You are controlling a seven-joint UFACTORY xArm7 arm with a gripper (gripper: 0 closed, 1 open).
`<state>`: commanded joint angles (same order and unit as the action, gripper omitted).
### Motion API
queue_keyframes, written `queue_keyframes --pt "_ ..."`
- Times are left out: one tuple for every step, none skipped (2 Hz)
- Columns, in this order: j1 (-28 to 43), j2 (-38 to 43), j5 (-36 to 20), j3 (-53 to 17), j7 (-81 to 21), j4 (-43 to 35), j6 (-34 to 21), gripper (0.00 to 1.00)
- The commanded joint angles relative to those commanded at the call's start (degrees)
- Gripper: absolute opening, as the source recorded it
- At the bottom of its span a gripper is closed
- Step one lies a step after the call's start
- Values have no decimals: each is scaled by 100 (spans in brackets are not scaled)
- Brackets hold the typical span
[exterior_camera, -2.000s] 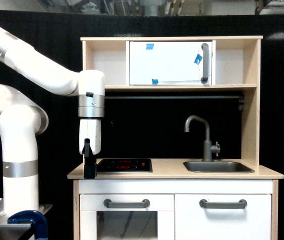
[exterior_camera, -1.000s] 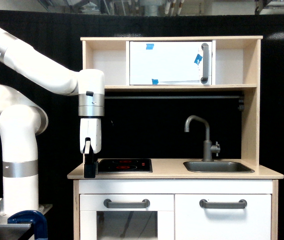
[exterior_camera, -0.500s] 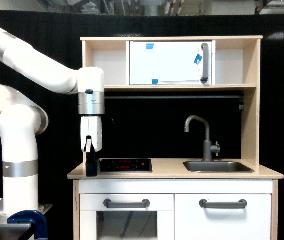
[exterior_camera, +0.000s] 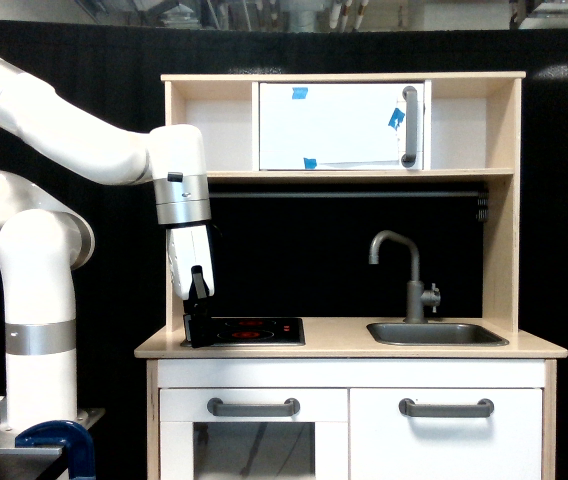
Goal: Turn on the faucet
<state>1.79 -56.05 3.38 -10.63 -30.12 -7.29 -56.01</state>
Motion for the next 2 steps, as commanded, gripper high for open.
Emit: queue_keyframes --pt "1080 1531 -376 -688 -1269 -804 972 100" --pt "2569 2312 -1626 -2063 -3259 -1535 1613 100"
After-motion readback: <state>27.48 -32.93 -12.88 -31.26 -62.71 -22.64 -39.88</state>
